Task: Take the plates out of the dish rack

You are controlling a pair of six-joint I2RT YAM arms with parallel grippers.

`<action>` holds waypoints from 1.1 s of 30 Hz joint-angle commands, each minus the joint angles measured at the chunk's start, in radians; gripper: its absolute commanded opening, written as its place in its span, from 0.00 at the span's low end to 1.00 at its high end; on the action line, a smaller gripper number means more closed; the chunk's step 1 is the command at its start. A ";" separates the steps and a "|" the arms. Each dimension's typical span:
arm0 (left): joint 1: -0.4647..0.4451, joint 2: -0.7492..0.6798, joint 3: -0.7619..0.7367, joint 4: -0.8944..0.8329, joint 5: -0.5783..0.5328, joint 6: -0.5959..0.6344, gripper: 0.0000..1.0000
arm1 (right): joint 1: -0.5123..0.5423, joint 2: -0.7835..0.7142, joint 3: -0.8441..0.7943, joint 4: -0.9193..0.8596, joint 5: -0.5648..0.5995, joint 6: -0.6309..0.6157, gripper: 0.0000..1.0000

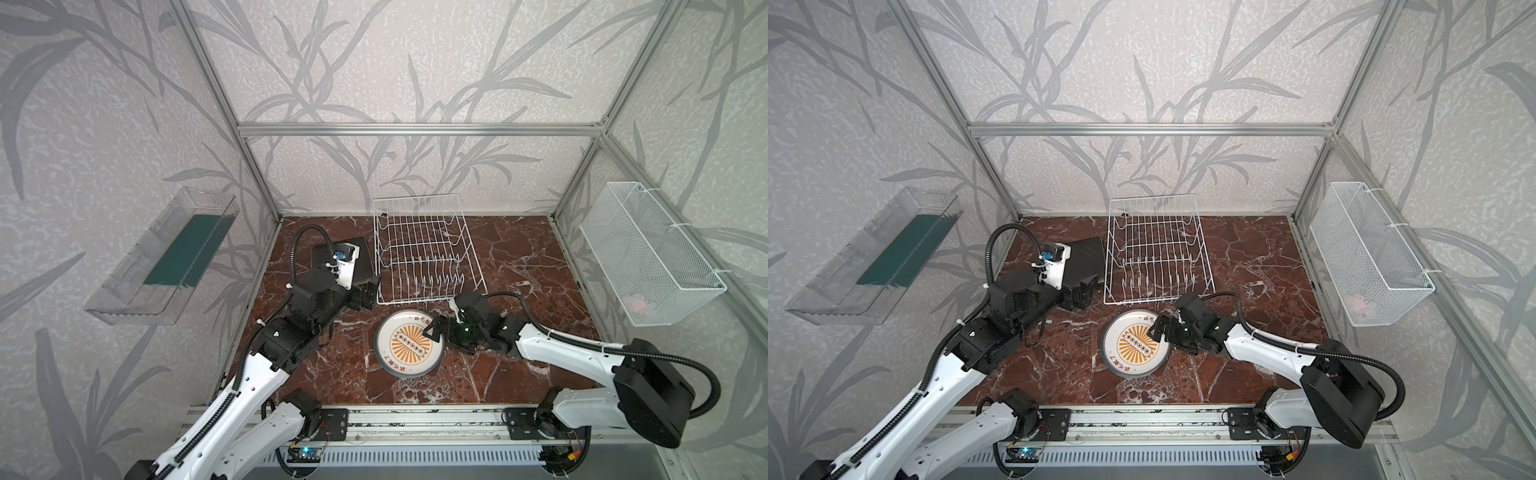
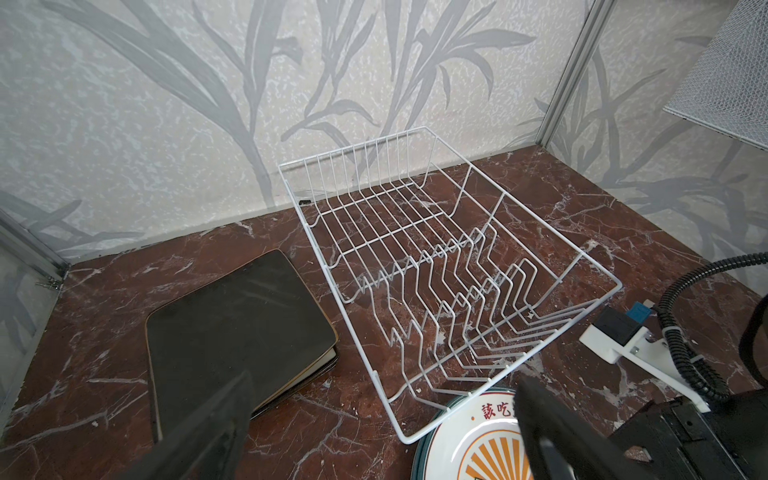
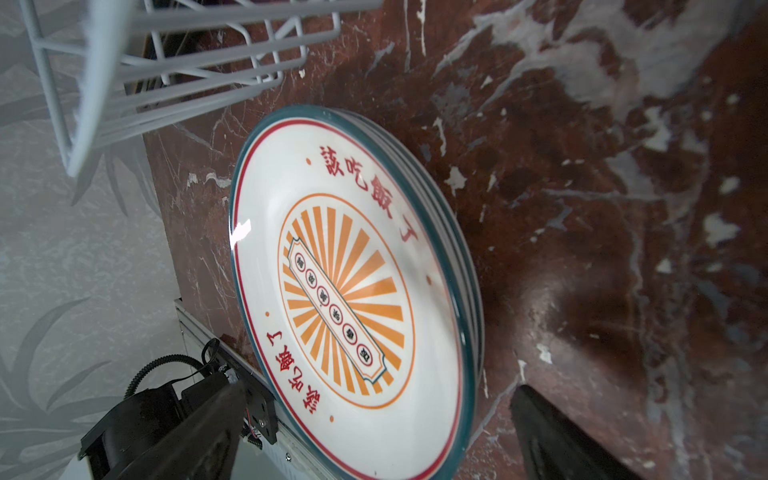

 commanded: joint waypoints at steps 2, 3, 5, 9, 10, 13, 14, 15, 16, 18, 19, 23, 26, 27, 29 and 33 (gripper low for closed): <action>0.009 -0.012 0.029 -0.034 -0.020 -0.002 0.99 | 0.007 0.008 0.046 -0.041 -0.007 -0.054 0.99; 0.010 -0.012 0.042 -0.043 -0.034 0.001 0.99 | 0.007 -0.001 0.061 -0.073 -0.011 -0.082 0.99; 0.012 -0.012 0.062 -0.062 -0.074 0.006 0.99 | 0.007 -0.029 0.093 -0.140 -0.021 -0.157 0.99; 0.016 -0.017 0.100 -0.111 -0.224 0.054 0.99 | 0.007 -0.126 0.181 -0.345 0.004 -0.372 0.99; 0.016 -0.025 0.099 -0.112 -0.273 0.065 0.99 | 0.007 -0.154 0.199 -0.384 0.023 -0.426 0.99; 0.020 -0.054 0.069 -0.092 -0.418 0.097 0.99 | 0.007 -0.265 0.247 -0.496 0.166 -0.597 0.99; 0.022 -0.065 0.049 -0.082 -0.459 0.114 0.99 | 0.007 -0.312 0.252 -0.509 0.239 -0.649 0.99; 0.023 -0.079 0.023 -0.075 -0.490 0.133 0.99 | 0.005 -0.360 0.252 -0.509 0.317 -0.699 0.99; 0.024 -0.088 0.000 -0.064 -0.523 0.143 0.99 | 0.005 -0.411 0.242 -0.494 0.403 -0.718 0.99; 0.033 -0.108 -0.065 -0.033 -0.598 0.147 0.99 | -0.007 -0.516 0.190 -0.425 0.555 -0.848 0.99; 0.040 -0.114 -0.093 -0.020 -0.628 0.130 0.99 | -0.018 -0.561 0.155 -0.369 0.612 -0.898 0.99; 0.090 -0.155 -0.241 0.088 -0.669 0.060 0.99 | -0.165 -0.721 -0.043 -0.057 0.741 -1.040 0.99; 0.136 -0.193 -0.360 0.205 -0.676 -0.013 0.99 | -0.382 -0.762 -0.145 0.099 0.697 -0.980 0.99; 0.151 -0.201 -0.398 0.238 -0.682 -0.036 0.99 | -0.458 -0.762 -0.177 0.130 0.669 -0.937 0.99; 0.168 -0.211 -0.459 0.293 -0.707 -0.081 0.99 | -0.583 -0.746 -0.246 0.199 0.655 -0.854 0.99; 0.187 -0.193 -0.574 0.423 -0.723 -0.058 0.99 | -0.688 -0.661 -0.394 0.439 0.627 -0.884 0.99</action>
